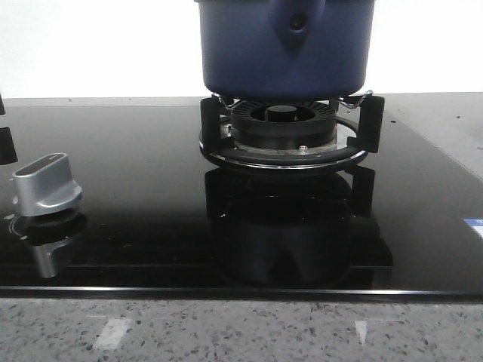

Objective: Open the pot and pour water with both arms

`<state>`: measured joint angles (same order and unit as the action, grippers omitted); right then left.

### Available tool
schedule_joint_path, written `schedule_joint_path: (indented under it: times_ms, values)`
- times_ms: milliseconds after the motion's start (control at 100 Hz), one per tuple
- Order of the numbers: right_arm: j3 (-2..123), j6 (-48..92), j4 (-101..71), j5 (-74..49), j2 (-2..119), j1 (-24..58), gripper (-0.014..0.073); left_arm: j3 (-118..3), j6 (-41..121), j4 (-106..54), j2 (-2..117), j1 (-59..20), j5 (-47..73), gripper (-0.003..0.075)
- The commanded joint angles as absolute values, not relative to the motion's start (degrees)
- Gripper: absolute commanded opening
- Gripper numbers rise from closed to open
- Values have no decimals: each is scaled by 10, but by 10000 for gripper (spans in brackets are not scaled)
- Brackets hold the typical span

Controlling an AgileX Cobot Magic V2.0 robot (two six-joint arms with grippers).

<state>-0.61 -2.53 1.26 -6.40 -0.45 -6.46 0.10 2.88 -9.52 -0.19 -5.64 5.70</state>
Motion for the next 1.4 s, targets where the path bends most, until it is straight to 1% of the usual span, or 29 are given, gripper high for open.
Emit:
schedule_joint_path:
  times_ms: [0,140,280,370,410,520,640,760,920,1030,1150,1270,1350,1390]
  values:
    - [-21,-24,9,-3,-17,-63,-46,18,23,-114,-17,-57,-5,-20]
    - [-21,-24,-31,0,-17,-63,-46,18,23,-137,-17,-57,-32,-20]
    - [-21,-24,-103,10,-17,-63,-46,18,23,-192,-17,-57,-28,-20]
    - [-21,-24,-164,20,-17,-63,-46,18,23,-282,-17,-57,-28,-20]
    - [-21,-24,-206,27,-17,-63,-46,18,23,-349,-17,-57,-31,-20]
    - [-20,-24,-322,28,-17,-63,-46,16,23,-448,-17,-57,-33,-20]
    - [10,-23,-331,-21,-17,-62,-46,-8,23,-472,-17,-57,-27,-20]
    - [74,9,-287,-116,-6,-62,-46,-68,29,-455,-6,-57,7,-20]
    - [192,9,-223,-224,71,-62,-46,-201,52,-333,82,-57,121,-20]
    - [289,11,-184,-306,158,-62,-46,-303,111,-340,176,-57,190,-20]
    - [384,65,-178,-384,235,-59,-46,-396,218,-403,269,-57,260,-20]
    - [422,80,-178,-391,267,-46,-46,-444,349,-496,335,-57,302,-20]
    - [430,85,-179,-391,274,-39,-43,-458,437,-591,371,-57,325,-18]
    - [431,92,-180,-392,275,-36,-29,-464,475,-640,392,-57,344,-14]
